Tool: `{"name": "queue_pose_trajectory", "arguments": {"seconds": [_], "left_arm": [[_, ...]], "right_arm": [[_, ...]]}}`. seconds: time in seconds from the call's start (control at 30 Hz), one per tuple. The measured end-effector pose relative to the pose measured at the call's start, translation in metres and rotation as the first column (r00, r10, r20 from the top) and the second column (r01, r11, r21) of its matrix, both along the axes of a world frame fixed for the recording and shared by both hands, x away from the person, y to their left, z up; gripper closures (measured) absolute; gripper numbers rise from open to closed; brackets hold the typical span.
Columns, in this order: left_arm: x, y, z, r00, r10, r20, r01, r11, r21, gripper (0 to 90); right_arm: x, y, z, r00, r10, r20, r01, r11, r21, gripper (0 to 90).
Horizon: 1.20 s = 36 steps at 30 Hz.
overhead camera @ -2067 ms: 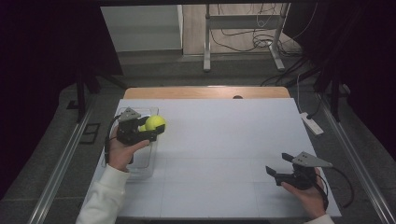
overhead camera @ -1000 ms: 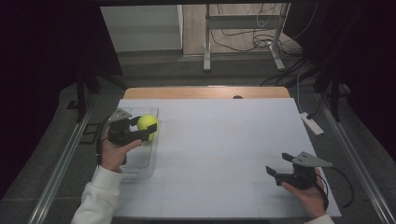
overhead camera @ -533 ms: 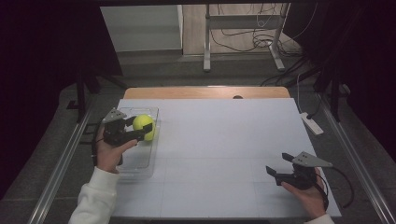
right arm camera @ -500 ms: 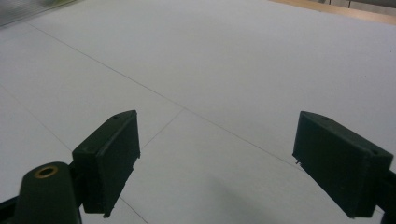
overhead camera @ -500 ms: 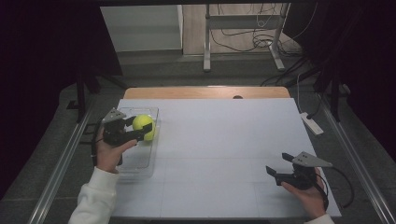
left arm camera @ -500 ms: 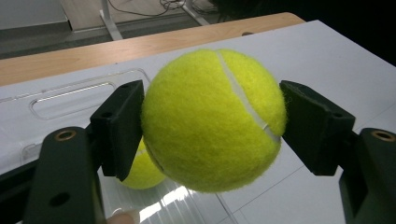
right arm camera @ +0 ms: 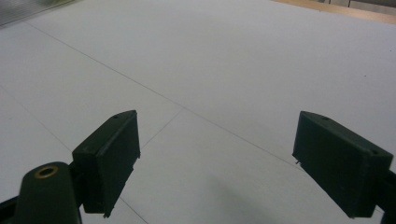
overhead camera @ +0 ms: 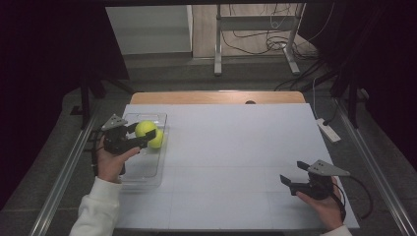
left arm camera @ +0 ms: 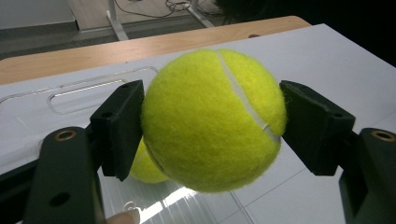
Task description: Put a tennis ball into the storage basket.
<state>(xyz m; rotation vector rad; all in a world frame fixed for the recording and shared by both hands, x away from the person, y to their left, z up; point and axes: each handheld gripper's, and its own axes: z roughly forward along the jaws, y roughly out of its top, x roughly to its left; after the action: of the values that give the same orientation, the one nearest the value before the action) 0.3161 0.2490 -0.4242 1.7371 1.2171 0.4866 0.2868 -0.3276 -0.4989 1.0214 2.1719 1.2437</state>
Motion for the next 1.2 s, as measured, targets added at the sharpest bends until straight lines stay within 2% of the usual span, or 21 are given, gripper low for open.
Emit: {"name": "queue_pose_trajectory", "arguments": {"seconds": [0.47, 0.57, 1.2], "left_arm": [[-0.001, 0.012, -0.002, 0.9994, 0.033, -0.005, -0.033, 0.9994, -0.005, 27.1], [-0.002, 0.013, -0.004, 0.999, 0.044, -0.007, -0.044, 0.999, 0.009, 27.1], [0.002, 0.025, -0.012, 0.9951, 0.091, -0.039, -0.09, 0.9957, 0.025, 27.1]], "right_arm": [[0.0, 0.0, 0.0, 1.0, -0.004, 0.001, 0.004, 1.0, 0.001, 15.3], [0.0, 0.0, 0.0, 1.0, -0.005, 0.002, 0.005, 1.0, 0.001, 15.3], [0.0, 0.0, 0.0, 1.0, -0.004, 0.002, 0.004, 1.0, -0.002, 15.3]]}}
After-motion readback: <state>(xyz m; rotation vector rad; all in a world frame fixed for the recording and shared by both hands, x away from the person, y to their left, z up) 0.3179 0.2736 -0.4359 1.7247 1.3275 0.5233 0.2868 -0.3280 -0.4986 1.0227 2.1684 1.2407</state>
